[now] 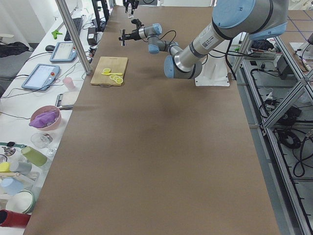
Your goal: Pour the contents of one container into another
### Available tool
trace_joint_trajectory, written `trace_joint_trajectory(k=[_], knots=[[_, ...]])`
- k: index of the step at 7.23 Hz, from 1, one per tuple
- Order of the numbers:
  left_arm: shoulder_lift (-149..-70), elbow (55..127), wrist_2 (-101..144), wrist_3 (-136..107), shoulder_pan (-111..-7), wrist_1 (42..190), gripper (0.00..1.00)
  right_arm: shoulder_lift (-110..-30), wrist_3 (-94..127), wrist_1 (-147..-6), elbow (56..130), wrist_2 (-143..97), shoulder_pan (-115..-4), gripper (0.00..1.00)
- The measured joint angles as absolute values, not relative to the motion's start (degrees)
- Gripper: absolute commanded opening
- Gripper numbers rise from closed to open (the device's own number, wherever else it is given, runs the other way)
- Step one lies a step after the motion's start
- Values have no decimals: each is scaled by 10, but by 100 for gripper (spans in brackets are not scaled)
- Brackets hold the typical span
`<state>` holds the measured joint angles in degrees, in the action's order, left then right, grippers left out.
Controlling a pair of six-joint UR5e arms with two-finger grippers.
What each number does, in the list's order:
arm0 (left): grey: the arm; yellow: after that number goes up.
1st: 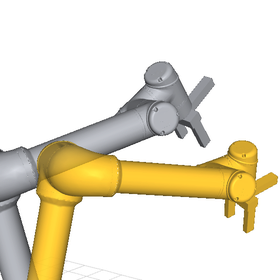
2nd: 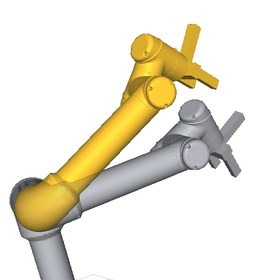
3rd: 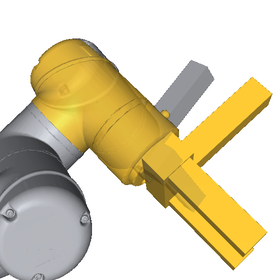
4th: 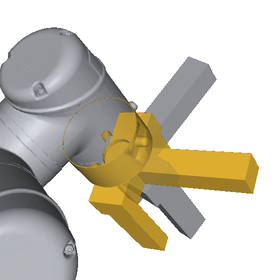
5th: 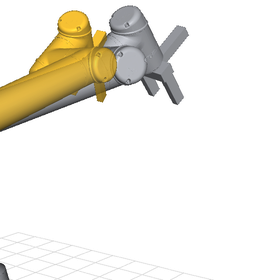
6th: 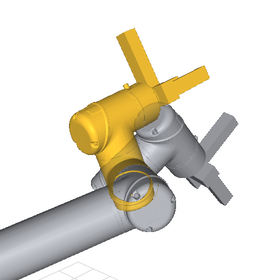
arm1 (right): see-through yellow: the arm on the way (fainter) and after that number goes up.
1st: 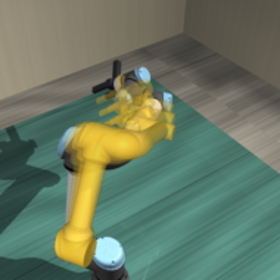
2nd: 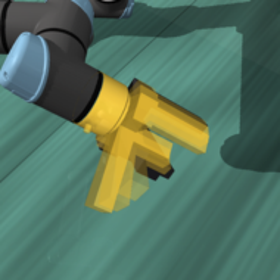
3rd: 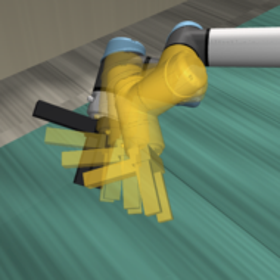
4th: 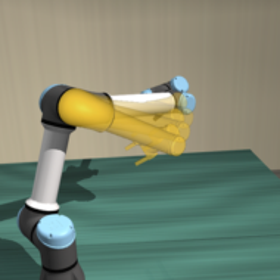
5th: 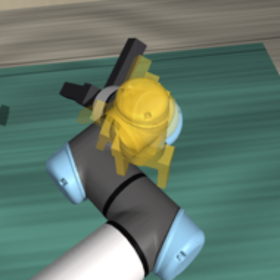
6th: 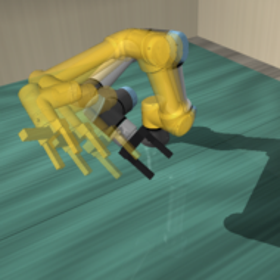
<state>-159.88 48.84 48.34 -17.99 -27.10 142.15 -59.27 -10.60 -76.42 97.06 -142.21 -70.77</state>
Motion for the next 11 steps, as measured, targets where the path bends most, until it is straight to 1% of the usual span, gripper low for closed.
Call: trace_joint_trajectory(k=[1,3,4,8,11], knots=[[-1600,488,481,-202,-268,1423,0,-581,-121,-803,976,-1419,-713,0],[-1607,487,480,-243,-264,1427,0,-513,-152,-933,959,-1364,-703,0],[-1609,486,480,-258,-262,1427,0,-493,-160,-969,955,-1340,-696,0],[-1609,476,473,-272,-257,1427,0,-463,-219,-1012,964,-1275,-664,0],[-1609,475,471,-272,-254,1427,0,-425,-282,-1119,963,-1198,-631,0]])
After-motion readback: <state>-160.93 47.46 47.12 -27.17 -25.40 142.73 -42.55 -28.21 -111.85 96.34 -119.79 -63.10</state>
